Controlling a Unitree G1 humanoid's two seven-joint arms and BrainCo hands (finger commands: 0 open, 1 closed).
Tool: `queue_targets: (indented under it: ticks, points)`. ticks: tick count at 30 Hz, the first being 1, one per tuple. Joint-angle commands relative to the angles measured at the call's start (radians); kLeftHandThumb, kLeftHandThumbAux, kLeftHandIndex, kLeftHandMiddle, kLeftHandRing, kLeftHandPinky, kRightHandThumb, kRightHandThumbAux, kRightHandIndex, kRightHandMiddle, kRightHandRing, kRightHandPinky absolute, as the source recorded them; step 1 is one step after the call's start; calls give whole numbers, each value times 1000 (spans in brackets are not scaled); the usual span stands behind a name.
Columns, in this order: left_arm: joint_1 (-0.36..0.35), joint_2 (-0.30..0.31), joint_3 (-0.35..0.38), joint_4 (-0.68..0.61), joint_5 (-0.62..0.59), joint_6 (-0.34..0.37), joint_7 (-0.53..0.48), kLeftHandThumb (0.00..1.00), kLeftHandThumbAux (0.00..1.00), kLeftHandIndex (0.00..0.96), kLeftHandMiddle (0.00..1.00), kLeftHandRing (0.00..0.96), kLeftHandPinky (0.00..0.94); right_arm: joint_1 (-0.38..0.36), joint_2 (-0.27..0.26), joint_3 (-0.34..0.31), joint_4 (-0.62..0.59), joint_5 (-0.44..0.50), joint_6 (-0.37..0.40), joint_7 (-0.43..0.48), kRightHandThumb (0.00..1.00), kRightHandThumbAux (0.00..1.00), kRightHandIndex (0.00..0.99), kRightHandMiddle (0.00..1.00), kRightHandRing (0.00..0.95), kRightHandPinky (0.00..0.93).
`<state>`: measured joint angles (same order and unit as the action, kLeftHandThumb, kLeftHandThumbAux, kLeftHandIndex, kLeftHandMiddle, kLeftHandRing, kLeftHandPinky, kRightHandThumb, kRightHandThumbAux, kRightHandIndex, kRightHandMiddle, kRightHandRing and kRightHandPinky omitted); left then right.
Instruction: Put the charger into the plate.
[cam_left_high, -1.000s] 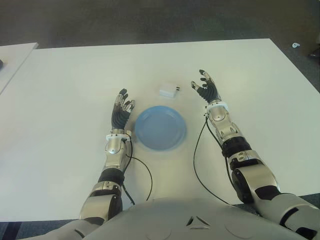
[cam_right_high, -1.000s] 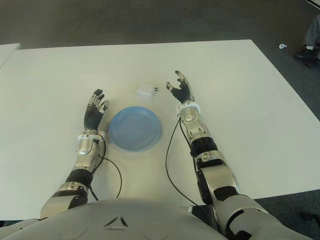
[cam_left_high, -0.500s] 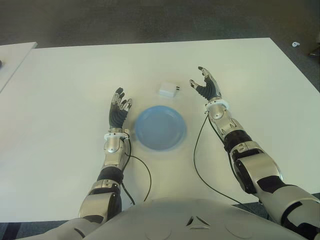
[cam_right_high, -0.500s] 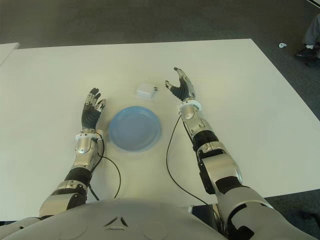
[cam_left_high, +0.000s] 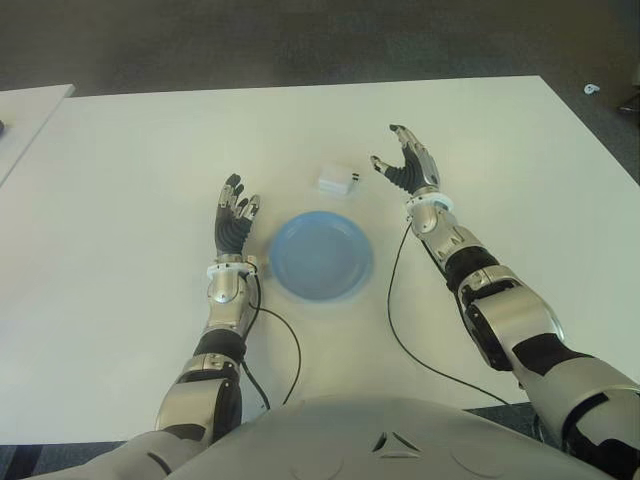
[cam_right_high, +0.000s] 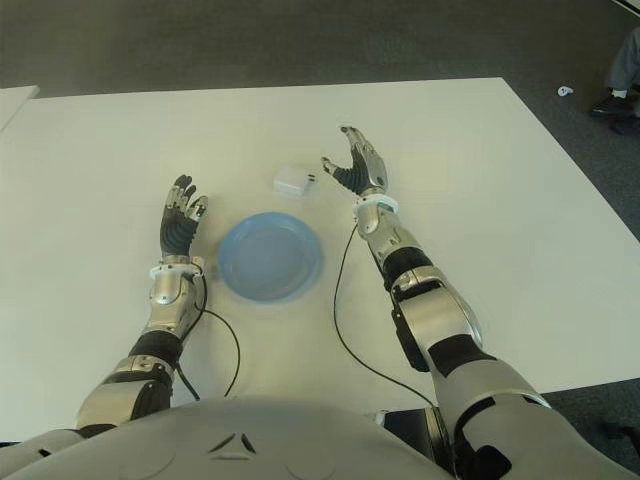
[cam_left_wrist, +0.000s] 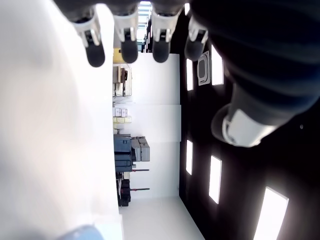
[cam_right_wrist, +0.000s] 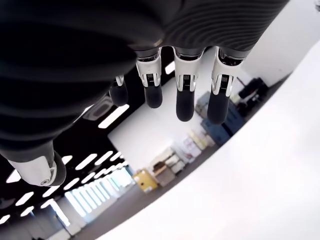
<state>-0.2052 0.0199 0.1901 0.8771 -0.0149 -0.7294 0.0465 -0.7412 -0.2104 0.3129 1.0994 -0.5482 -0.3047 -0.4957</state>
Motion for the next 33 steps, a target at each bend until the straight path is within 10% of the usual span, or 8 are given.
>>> queue_targets:
  ticks: [1,15,33]
  points:
    - [87,-5,10,125,-6,0,14,69,599,0,69,82,125,-49,22,37,43,-32,4,-13,427,450,0,58,117,182]
    - [85,-14,12,173,-33,-16,-7,64,598,0,68,81,120,-128,73,140,128,-100,56,8,339,395,0,0,3,23]
    - [95,-14,19,205,-47,-7,-19,55,586,0,69,83,127,-170,113,272,182,-185,-10,89,34,603,0,0,0,0]
